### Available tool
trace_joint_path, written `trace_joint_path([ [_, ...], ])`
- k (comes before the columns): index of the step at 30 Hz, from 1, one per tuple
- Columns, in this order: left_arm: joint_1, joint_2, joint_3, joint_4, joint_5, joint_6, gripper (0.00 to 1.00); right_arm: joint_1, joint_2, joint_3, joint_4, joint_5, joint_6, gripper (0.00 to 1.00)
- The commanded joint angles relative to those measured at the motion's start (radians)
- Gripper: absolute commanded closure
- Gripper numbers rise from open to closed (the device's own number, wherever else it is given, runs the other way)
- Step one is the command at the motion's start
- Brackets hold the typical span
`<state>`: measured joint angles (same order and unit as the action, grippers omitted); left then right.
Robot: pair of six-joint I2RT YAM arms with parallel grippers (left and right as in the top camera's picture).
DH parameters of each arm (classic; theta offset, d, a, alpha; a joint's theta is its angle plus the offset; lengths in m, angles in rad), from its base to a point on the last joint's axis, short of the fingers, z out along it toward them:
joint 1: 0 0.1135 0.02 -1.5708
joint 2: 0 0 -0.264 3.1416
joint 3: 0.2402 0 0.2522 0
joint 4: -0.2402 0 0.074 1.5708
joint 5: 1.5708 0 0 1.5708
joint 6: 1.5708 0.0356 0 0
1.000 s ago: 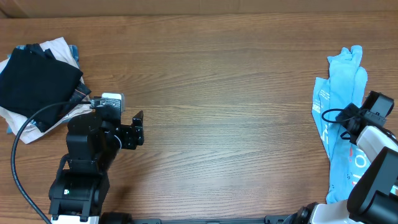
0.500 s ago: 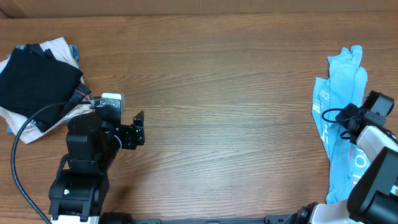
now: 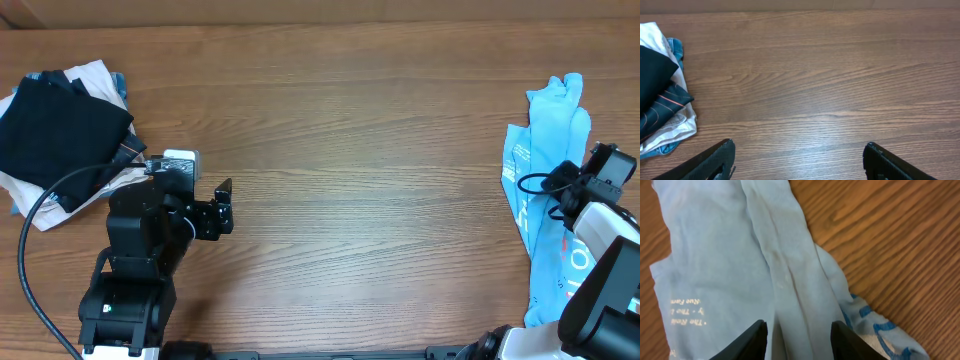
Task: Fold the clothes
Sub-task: 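Move the right gripper down onto the light-blue T-shirt and grasp it, then drag the T-shirt with the right gripper to the table center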
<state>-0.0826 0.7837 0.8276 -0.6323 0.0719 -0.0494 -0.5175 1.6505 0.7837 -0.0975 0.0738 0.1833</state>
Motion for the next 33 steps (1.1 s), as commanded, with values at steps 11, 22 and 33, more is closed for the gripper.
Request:
trace_joint_path([
  [11, 0.004, -0.003, 0.026, -0.008, 0.007, -0.004, 0.16, -0.005, 0.067, 0.021, -0.008, -0.024, 0.034, 0.61],
  [22, 0.004, 0.002, 0.026, -0.018, 0.007, -0.003, 0.15, -0.005, 0.061, 0.035, 0.006, -0.024, 0.035, 0.65],
  [33, 0.004, 0.002, 0.026, -0.018, 0.006, -0.003, 0.13, -0.005, 0.038, 0.036, 0.018, -0.024, 0.035, 0.65],
])
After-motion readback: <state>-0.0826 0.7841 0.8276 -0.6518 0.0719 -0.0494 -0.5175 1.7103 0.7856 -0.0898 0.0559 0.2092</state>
